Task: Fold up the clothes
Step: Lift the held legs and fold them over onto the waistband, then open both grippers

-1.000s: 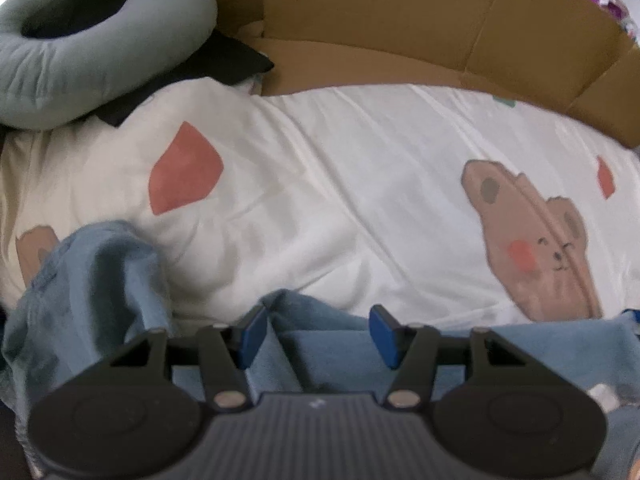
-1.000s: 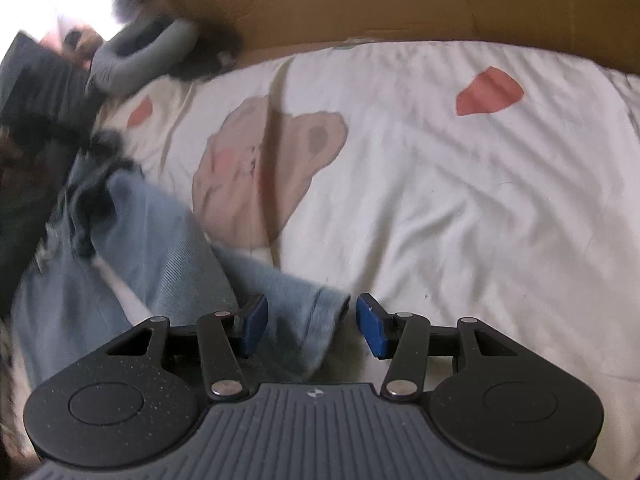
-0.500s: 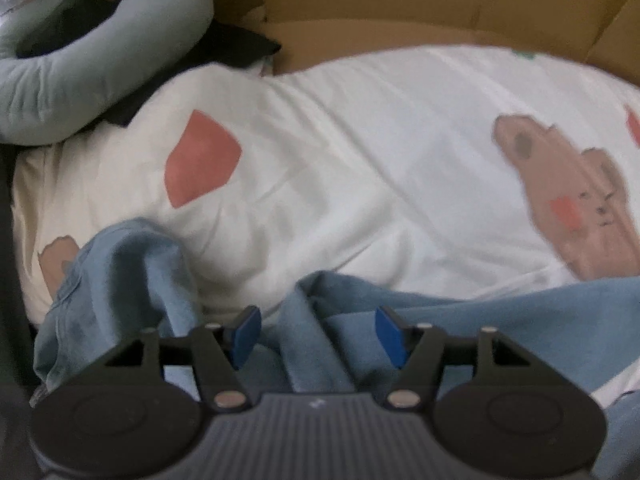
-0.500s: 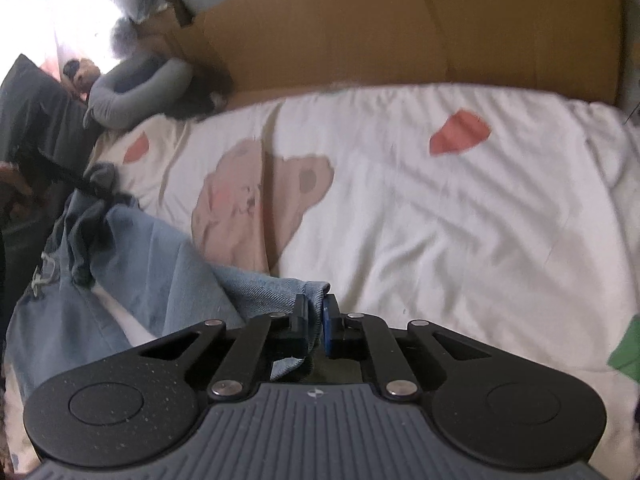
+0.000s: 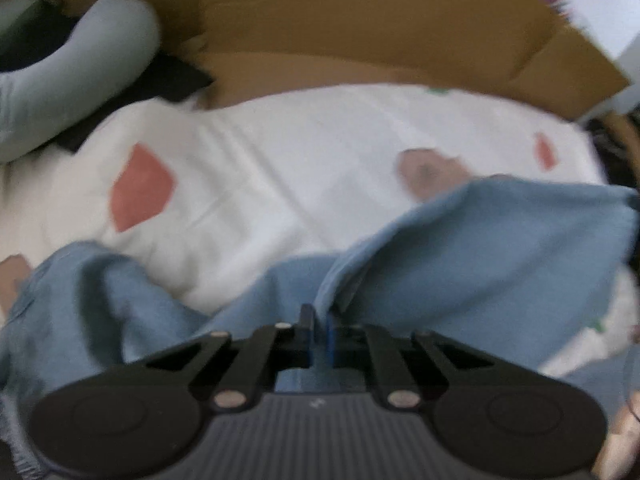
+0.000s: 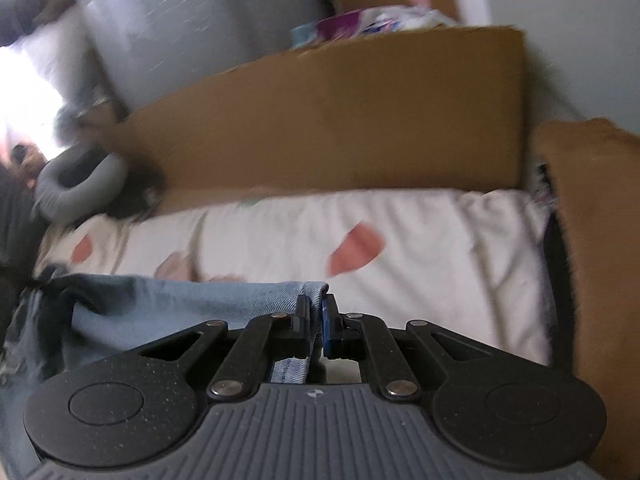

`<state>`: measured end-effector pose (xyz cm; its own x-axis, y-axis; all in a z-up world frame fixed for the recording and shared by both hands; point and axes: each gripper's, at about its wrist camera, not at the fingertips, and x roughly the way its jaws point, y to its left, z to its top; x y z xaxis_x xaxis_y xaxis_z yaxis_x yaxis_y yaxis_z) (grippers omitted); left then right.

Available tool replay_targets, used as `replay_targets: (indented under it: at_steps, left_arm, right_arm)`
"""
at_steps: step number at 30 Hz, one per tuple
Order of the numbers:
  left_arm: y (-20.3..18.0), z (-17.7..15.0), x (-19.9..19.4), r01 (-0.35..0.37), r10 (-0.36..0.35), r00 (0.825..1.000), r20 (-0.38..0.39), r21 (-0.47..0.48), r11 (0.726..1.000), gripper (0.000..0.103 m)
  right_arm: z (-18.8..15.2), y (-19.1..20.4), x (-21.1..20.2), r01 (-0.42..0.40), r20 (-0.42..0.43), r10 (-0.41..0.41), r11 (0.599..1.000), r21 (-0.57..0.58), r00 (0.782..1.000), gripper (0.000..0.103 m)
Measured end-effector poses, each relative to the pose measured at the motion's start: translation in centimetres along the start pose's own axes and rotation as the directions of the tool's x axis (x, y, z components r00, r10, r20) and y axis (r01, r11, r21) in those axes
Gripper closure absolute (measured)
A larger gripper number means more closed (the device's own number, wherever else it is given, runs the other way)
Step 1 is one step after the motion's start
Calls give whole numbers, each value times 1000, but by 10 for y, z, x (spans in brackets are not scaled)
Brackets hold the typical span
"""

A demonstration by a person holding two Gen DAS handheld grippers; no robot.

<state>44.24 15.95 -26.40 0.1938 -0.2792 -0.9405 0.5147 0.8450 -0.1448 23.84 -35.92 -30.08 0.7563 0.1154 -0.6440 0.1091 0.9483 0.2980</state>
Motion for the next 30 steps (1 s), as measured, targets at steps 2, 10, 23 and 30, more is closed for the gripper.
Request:
replay_targets:
  at_steps: [2,10,23,30]
  left_arm:
    - [-10,1,-2,30,-31,999,17,29,999,97]
    - [-36,-12,7,119,-124,992,37,102,988,97]
    - [-12,-23,-42,126,-134,987,90,93,988,97]
    - [-5,-26,-53,141,-148,986,74,93,986,97]
  right_arm:
    - [7,-9,-1,33,19,-34,999,7,999,100]
    - [22,-25,-5,114,63,-115,993,17,991,100]
    - [84,6,-21,91,241,-84,996,-20,967,100]
    - [86,16,-33,77,258,-64,996,-38,964,100]
